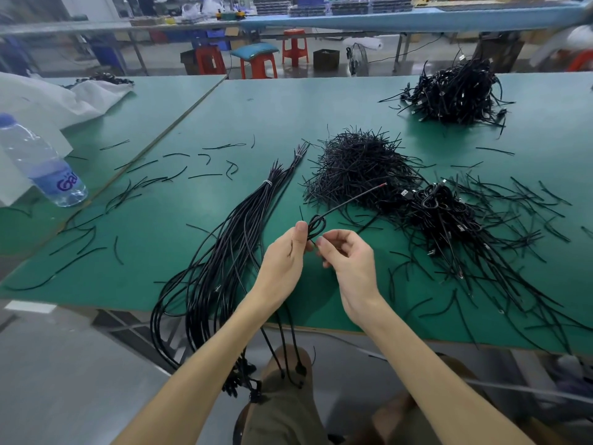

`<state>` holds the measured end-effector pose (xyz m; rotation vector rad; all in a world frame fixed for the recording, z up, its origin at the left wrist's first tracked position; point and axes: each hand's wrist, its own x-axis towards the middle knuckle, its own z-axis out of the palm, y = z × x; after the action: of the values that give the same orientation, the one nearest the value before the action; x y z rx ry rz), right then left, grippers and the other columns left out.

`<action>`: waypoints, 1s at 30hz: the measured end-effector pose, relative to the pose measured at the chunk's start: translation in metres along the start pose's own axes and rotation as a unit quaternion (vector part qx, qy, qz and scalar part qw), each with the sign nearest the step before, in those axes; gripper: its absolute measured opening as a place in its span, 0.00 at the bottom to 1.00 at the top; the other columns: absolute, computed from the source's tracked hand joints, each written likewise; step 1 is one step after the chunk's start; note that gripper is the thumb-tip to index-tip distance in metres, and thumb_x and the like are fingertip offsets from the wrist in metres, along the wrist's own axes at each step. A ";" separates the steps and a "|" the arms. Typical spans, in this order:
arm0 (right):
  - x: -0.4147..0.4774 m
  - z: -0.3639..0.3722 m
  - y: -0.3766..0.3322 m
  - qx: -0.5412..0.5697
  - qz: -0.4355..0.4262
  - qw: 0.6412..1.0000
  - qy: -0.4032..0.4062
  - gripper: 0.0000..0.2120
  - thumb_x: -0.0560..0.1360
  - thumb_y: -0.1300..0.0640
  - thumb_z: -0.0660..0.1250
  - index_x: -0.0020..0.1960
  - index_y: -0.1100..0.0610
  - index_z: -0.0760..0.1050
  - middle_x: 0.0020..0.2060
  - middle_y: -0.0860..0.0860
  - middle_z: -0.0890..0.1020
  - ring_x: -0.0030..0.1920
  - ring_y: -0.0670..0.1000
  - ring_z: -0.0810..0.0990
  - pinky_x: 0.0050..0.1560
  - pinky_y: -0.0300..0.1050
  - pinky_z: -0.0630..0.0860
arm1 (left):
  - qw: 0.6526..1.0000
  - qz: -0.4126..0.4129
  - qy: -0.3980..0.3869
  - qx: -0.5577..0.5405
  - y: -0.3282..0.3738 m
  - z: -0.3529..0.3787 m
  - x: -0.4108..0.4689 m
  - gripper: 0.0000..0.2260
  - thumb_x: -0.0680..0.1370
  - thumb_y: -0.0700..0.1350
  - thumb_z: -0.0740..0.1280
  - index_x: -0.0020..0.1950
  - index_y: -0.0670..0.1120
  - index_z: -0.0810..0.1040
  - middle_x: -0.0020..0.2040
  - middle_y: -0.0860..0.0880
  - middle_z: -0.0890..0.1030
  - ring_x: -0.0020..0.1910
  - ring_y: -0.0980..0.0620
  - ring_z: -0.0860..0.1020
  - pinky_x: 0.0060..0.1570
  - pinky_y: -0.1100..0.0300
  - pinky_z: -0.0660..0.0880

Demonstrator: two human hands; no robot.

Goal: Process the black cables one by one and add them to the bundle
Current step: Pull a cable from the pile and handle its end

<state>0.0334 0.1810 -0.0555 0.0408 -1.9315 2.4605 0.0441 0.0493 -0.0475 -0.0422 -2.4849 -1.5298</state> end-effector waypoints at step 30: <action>-0.005 0.006 -0.008 -0.047 0.001 0.992 -0.117 0.18 0.71 0.52 0.78 0.59 0.54 0.81 0.52 0.55 0.86 0.55 0.55 0.84 0.59 0.51 0.80 | 0.988 -0.036 -0.032 -0.150 -0.002 -0.007 0.005 0.18 0.87 0.51 0.58 0.50 0.51 0.87 0.41 0.55 0.87 0.38 0.63 0.82 0.38 0.74 0.73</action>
<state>0.0389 0.1768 -0.0460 0.3412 -2.1335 2.4587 0.0405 0.0421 -0.0451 -0.0529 -2.3026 -1.9488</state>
